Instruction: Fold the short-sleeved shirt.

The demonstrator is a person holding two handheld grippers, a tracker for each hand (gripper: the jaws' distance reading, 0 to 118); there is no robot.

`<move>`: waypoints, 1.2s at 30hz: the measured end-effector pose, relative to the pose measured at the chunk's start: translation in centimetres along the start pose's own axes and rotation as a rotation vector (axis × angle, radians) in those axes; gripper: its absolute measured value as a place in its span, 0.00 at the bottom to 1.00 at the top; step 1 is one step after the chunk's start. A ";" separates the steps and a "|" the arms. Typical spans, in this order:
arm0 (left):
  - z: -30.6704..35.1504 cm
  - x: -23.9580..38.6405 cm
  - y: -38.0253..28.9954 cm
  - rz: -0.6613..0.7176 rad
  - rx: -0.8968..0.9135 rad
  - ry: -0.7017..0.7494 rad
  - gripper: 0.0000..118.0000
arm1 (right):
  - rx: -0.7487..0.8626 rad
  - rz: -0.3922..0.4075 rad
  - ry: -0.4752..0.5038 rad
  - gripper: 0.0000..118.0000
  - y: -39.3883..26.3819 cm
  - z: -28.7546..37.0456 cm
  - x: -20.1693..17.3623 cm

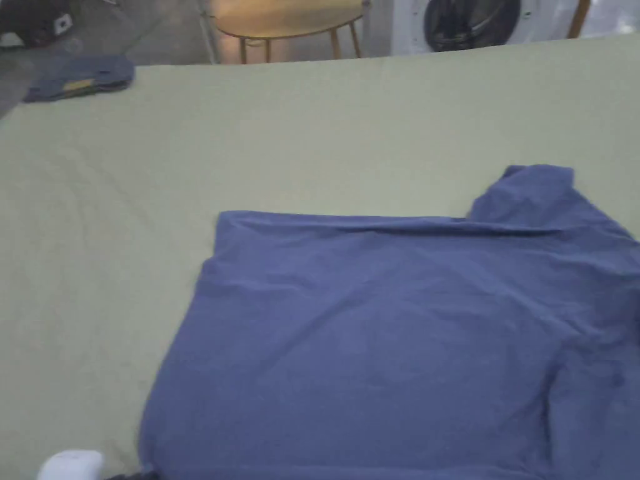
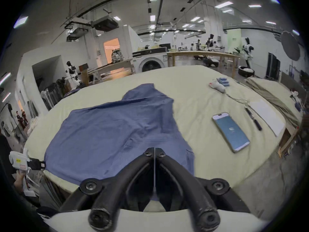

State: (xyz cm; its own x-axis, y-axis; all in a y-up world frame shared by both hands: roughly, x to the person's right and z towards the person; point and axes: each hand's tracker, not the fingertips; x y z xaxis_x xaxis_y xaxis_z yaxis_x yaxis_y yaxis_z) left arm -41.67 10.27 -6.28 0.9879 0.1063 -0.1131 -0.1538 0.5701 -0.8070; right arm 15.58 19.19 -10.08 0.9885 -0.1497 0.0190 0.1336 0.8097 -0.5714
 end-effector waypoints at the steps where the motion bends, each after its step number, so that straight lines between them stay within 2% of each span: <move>1: 0.0 0.1 0.1 0.010 -0.001 -0.001 0.01 | 0.002 -0.006 -0.045 0.49 -0.3 0.4 0.7; 2: -0.1 -0.1 0.2 0.018 -0.005 -0.001 0.01 | -0.008 -0.018 -0.079 0.53 -0.8 0.6 2.3; 5: -0.1 -0.4 -0.2 0.048 -0.001 -0.010 0.01 | -0.051 -0.079 -0.159 0.53 -2.3 0.8 5.1; 8: 0.4 0.5 -0.3 0.085 0.009 -0.017 0.01 | -0.119 -0.183 -0.166 0.53 -4.2 0.2 7.1; 10: 0.4 0.6 -0.4 0.104 0.013 -0.024 0.01 | -0.154 -0.214 -0.131 0.52 -5.6 -0.8 7.9; 11: 0.7 0.7 -0.3 0.114 0.014 -0.029 0.01 | -0.166 -0.213 -0.132 0.49 -6.1 -1.5 8.0; 13: 0.8 0.7 -0.3 0.131 0.012 -0.040 0.01 | -0.200 -0.213 -0.129 0.29 -6.8 -2.6 8.3; 15: 0.9 0.6 -0.2 0.142 0.012 -0.050 0.01 | -0.208 -0.211 -0.109 0.24 -7.3 -3.5 7.9; 17: 1.1 0.6 -0.3 0.157 0.015 -0.057 0.01 | -0.191 -0.175 -0.120 0.15 -7.2 -3.4 7.6; 18: 1.1 0.7 -0.3 0.166 0.019 -0.060 0.01 | -0.197 -0.168 -0.119 0.03 -7.1 -3.4 7.4; 20: 1.2 0.5 -0.3 0.186 0.025 -0.068 0.01 | -0.196 -0.157 -0.089 0.01 -7.0 -3.3 7.1; 23: 1.8 0.4 -0.5 0.191 0.045 -0.079 0.01 | -0.196 -0.135 -0.095 0.01 -6.3 -3.1 6.5; 26: 3.8 1.0 0.5 0.161 0.136 -0.094 0.01 | -0.132 -0.145 -0.074 0.01 -4.3 -2.0 6.4; 31: 6.0 0.6 6.9 0.168 0.304 -0.175 0.01 | -0.014 -0.125 0.014 0.01 2.5 -2.9 6.1; 36: 2.1 -1.6 15.0 0.106 0.327 -0.211 0.01 | 0.002 -0.045 0.020 0.01 9.9 -10.4 5.4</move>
State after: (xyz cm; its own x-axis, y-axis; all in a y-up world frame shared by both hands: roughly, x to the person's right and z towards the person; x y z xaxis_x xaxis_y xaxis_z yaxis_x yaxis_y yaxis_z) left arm -45.63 20.36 -16.96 0.9452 0.3243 -0.0372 -0.2873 0.7724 -0.5665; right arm 21.48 20.51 -24.12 0.9800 -0.1972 0.0282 0.1780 0.8031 -0.5687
